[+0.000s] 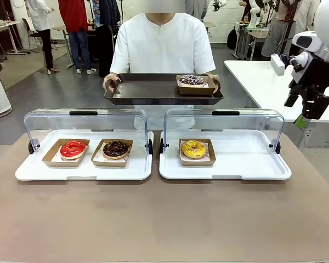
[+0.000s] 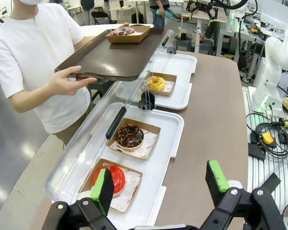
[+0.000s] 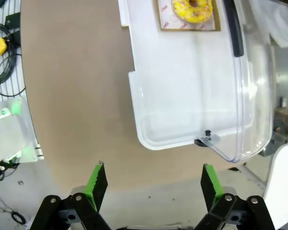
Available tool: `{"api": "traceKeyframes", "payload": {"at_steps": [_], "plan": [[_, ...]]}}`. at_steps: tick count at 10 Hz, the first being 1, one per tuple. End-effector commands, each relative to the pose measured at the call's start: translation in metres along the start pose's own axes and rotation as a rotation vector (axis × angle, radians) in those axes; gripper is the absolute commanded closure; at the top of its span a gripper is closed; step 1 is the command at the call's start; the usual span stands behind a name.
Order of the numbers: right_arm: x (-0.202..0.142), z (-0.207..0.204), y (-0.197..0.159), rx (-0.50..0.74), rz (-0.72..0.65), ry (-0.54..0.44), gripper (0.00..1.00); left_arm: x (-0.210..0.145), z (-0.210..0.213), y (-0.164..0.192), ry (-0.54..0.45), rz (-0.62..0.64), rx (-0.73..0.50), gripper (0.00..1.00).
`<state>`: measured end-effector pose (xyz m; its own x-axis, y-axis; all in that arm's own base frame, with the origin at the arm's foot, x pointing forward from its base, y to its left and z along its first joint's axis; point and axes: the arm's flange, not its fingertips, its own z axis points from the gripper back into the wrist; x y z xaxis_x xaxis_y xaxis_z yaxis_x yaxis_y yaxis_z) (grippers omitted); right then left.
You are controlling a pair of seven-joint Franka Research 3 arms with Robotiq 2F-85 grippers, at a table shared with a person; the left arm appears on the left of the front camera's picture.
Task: Provide the desired donut to the person.
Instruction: Place the picked Paper togo box onto the Handle tray extended by the person, then pick up and lift the Paper togo box containing the Donut pointed at by the person.
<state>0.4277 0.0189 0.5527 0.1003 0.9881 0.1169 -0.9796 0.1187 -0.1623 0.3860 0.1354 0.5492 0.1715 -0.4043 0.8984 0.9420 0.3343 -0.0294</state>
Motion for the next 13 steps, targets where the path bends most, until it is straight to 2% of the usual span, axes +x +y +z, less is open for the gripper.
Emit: {"api": "traceKeyframes", "payload": {"at_steps": [1, 13], "plan": [[0.0036, 0.0113, 0.0075, -0.007, 0.009, -0.001, 0.0, 0.0009, 0.0008, -0.0013, -0.006, -0.003, 0.001, 0.0], [0.0022, 0.0116, 0.006, -0.013, 0.007, -0.004, 0.0, 0.0009, 0.0008, -0.0013, -0.006, -0.003, 0.001, 0.0]]}}
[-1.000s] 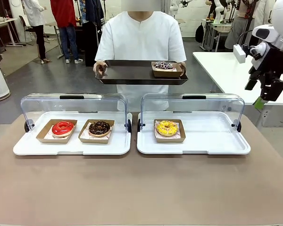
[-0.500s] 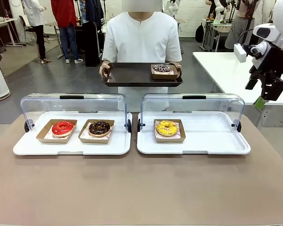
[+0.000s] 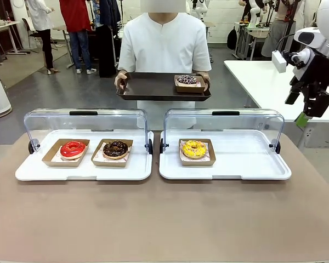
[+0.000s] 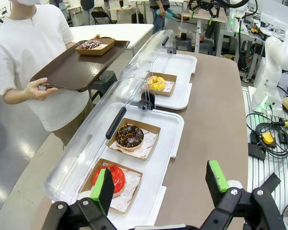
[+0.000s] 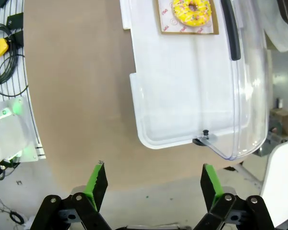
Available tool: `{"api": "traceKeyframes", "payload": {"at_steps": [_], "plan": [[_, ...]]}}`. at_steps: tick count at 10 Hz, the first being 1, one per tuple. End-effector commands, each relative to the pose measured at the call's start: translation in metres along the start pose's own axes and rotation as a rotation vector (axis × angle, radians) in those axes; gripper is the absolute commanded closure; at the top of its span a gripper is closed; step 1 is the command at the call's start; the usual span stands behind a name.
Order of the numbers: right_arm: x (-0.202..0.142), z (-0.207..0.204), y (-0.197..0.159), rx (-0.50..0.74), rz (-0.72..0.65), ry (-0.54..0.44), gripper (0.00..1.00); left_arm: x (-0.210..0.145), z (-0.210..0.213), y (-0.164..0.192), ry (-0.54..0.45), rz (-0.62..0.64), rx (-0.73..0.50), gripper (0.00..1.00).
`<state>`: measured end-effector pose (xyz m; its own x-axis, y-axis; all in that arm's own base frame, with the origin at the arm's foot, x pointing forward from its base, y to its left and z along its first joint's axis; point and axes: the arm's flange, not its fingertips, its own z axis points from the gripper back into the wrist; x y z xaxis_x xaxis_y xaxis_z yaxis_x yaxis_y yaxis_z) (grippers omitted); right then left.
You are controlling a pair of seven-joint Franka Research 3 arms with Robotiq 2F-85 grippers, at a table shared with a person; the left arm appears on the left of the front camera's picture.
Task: Provide the desired donut to the person.
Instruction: Pick up and lift the Paper togo box containing the Donut pointed at by the person.
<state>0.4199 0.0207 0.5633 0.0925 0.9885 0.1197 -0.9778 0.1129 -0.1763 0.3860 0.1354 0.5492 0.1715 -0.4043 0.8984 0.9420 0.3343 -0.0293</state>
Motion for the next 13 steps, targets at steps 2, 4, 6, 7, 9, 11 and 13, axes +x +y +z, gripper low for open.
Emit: {"api": "traceKeyframes", "payload": {"at_steps": [2, 4, 6, 7, 9, 11, 13], "plan": [[-0.04, 0.011, -0.025, 0.192, -0.082, -0.323, 0.0, 0.001, 0.001, -0.001, -0.006, -0.003, 0.001, 0.0], [-0.087, 0.008, -0.044, 0.29, -0.08, -0.627, 0.0, 0.001, 0.001, -0.001, -0.006, -0.003, 0.001, 0.0], [-0.139, 0.005, -0.05, 0.211, -0.004, -0.847, 0.0, 0.001, 0.001, -0.001, -0.006, -0.003, 0.001, 0.0], [-0.16, 0.004, -0.046, 0.158, -0.022, -0.894, 0.0, 0.001, 0.001, -0.001, -0.006, -0.003, 0.001, 0.0], [-0.205, 0.0, -0.037, 0.159, -0.055, -0.952, 0.0, 0.001, 0.001, -0.001, -0.006, -0.003, 0.001, 0.0], [-0.247, -0.001, -0.024, 0.161, -0.096, -1.01, 0.0, 0.001, 0.001, -0.001, -0.006, -0.003, 0.001, 0.0], [-0.266, 0.001, -0.017, 0.161, -0.108, -1.041, 0.0, 0.001, 0.001, -0.001, -0.006, -0.003, 0.001, 0.0]]}}
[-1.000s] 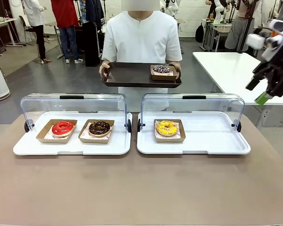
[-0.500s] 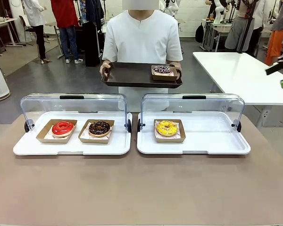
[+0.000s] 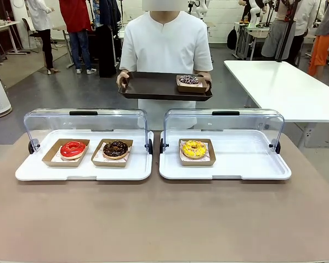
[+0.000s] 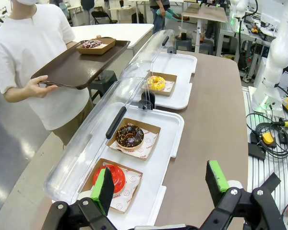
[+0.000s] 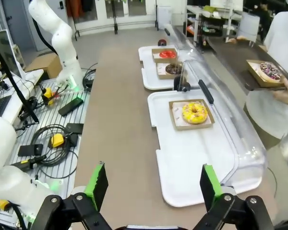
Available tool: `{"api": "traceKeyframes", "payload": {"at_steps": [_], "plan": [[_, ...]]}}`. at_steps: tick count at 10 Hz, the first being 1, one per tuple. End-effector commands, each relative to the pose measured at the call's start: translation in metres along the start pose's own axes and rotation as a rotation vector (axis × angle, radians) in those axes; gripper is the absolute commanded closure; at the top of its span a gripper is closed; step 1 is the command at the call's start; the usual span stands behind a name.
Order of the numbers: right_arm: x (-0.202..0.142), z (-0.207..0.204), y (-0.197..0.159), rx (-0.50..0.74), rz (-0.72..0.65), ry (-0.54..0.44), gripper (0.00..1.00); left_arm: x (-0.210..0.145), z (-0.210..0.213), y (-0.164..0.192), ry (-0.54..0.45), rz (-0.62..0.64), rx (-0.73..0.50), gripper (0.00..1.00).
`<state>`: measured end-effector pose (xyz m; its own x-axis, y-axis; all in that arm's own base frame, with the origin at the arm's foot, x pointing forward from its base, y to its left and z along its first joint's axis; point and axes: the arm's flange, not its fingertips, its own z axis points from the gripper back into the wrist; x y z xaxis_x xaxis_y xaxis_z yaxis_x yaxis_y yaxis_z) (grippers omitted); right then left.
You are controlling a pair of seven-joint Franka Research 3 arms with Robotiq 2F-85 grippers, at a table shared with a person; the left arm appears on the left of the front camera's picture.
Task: Provide the desired donut to the person.
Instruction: Pick up and lift the Paper togo box containing the Donut pointed at by the person.
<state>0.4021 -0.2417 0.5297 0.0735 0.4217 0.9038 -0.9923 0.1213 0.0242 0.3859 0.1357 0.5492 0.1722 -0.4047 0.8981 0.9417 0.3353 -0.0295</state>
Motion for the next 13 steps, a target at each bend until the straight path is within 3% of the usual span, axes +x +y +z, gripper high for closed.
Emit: {"api": "traceKeyframes", "payload": {"at_steps": [1, 13], "plan": [[0.0045, 0.0044, -0.0083, 0.021, 0.024, -0.042, 0.0, 0.0011, 0.0005, -0.0012, -0.007, -0.003, 0.0, 0.0], [0.0048, -0.0015, -0.0017, 0.029, 0.008, -0.02, 0.0, 0.0011, 0.0005, -0.0012, -0.007, -0.003, 0.0, 0.0]]}}
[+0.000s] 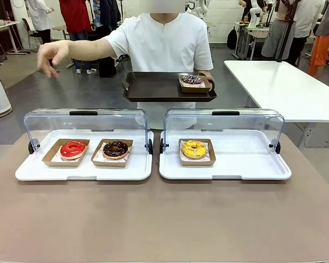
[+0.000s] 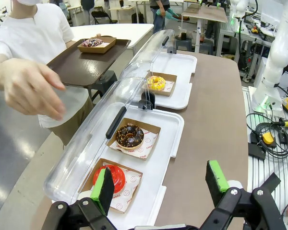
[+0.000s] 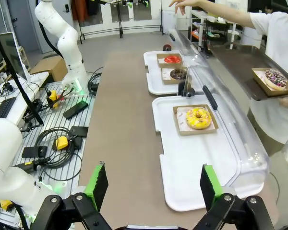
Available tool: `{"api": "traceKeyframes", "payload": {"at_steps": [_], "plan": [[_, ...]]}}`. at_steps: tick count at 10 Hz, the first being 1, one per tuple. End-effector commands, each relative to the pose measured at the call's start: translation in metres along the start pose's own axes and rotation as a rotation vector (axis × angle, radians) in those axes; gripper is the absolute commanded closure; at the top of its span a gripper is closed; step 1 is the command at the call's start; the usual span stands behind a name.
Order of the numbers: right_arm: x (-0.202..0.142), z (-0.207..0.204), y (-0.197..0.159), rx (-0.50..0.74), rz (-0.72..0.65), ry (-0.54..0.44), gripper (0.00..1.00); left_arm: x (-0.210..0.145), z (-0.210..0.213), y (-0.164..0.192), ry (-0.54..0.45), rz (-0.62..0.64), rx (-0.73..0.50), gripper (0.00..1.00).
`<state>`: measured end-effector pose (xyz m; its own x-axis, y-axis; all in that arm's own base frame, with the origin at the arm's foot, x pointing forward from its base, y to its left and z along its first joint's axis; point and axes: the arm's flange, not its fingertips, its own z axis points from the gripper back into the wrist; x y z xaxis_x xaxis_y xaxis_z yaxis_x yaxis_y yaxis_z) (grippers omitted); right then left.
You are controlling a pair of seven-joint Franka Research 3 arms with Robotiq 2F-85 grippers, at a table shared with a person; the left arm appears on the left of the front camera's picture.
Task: Provide the desired donut to the person.
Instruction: Pick up and lift the Paper togo box containing the Donut pointed at by the person.
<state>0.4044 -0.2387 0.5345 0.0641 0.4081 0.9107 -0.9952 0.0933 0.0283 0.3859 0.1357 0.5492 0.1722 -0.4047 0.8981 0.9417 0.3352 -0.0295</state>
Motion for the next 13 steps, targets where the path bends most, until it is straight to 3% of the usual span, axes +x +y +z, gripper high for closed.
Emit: {"api": "traceKeyframes", "payload": {"at_steps": [1, 12, 13], "plan": [[-0.001, -0.001, 0.0, 0.002, 0.0, -0.004, 0.0, 0.001, 0.0, -0.001, -0.007, -0.003, 0.0, 0.0], [-0.001, -0.001, 0.0, 0.002, 0.0, -0.004, 0.0, 0.0, 0.0, 0.0, 0.0, 0.0, 0.0, 0.0], [-0.001, -0.001, 0.0, 0.002, 0.0, -0.004, 0.0, 0.016, 0.004, 0.003, 0.083, -0.046, 0.022, 0.0]]}}
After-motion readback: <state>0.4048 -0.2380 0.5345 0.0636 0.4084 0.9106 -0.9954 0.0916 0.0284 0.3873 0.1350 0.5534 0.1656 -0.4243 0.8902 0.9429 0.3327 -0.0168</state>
